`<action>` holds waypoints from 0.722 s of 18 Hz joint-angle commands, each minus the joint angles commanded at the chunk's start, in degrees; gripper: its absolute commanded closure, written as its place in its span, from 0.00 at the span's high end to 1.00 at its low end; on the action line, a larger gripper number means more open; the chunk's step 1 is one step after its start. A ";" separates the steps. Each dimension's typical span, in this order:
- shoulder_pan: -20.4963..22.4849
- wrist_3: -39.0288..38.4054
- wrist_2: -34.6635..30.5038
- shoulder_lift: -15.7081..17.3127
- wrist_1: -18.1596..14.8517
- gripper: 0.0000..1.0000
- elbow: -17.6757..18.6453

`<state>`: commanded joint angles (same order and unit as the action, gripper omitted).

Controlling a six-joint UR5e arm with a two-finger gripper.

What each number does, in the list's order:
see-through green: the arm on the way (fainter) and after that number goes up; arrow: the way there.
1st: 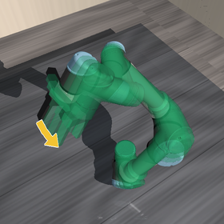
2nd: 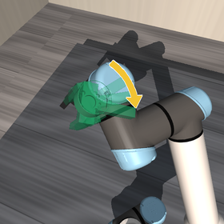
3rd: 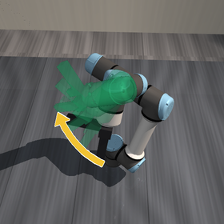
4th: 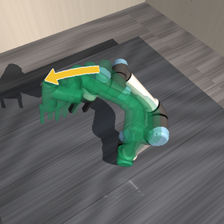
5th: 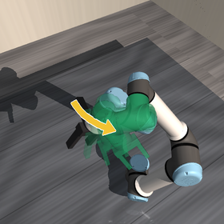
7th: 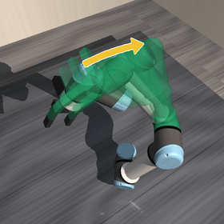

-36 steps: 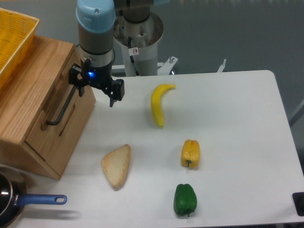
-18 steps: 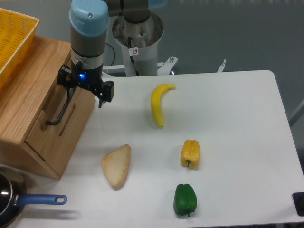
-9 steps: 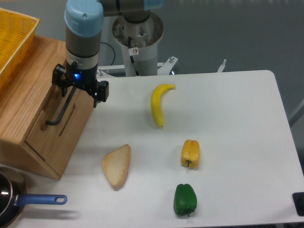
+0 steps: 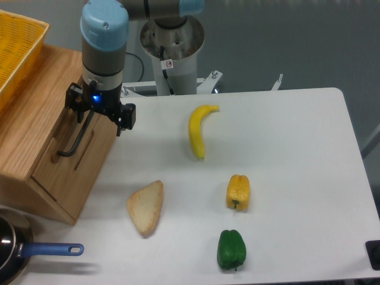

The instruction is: Slide the top drawer open

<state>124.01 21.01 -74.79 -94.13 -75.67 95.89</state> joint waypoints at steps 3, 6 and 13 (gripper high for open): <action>-0.09 -0.44 0.00 -0.35 0.09 1.00 0.00; -0.09 -0.44 -0.09 -0.61 0.09 1.00 0.00; -0.09 -0.44 -0.44 -0.79 0.09 1.00 0.00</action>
<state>123.92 20.57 -75.23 -94.92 -75.59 95.89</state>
